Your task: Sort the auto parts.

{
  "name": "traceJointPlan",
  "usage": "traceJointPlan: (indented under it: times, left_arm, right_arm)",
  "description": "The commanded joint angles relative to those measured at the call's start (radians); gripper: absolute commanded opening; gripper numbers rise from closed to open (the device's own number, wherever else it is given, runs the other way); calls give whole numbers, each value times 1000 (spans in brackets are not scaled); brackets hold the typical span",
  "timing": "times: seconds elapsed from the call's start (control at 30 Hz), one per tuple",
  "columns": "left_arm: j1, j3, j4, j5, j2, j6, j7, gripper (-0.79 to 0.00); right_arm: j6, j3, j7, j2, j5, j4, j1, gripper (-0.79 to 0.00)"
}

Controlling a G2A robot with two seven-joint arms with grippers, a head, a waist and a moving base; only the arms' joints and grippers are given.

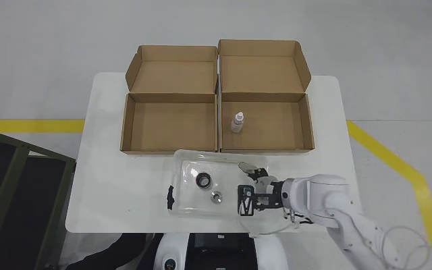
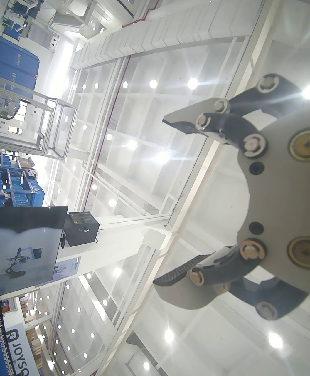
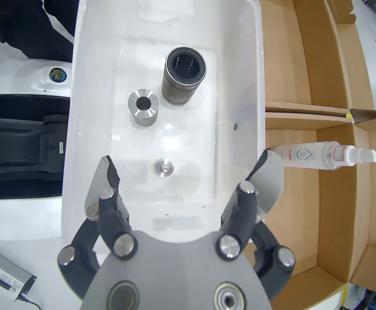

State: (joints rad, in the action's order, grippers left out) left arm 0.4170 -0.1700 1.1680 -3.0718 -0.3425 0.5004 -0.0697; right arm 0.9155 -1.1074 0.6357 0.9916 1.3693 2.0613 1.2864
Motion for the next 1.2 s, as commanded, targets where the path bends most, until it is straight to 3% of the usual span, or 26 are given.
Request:
traceJointPlan:
  times: [0.0,0.77,1.0,1.17]
  left_arm:
    - [0,0,0,0,0,0,0,0]
    - [0,0,0,0,0,0,0,0]
    - [0,0,0,0,0,0,0,0]
    - [0,0,0,0,0,0,0,0]
  right_arm:
    - [-10,14,14,1,15,-9,-6,-83]
    - [-35,158,205,22,-22,-83,-108,-274]
    - [-55,196,262,29,-23,-94,-137,-394]
    - [-70,223,301,35,-22,-100,-158,-416]
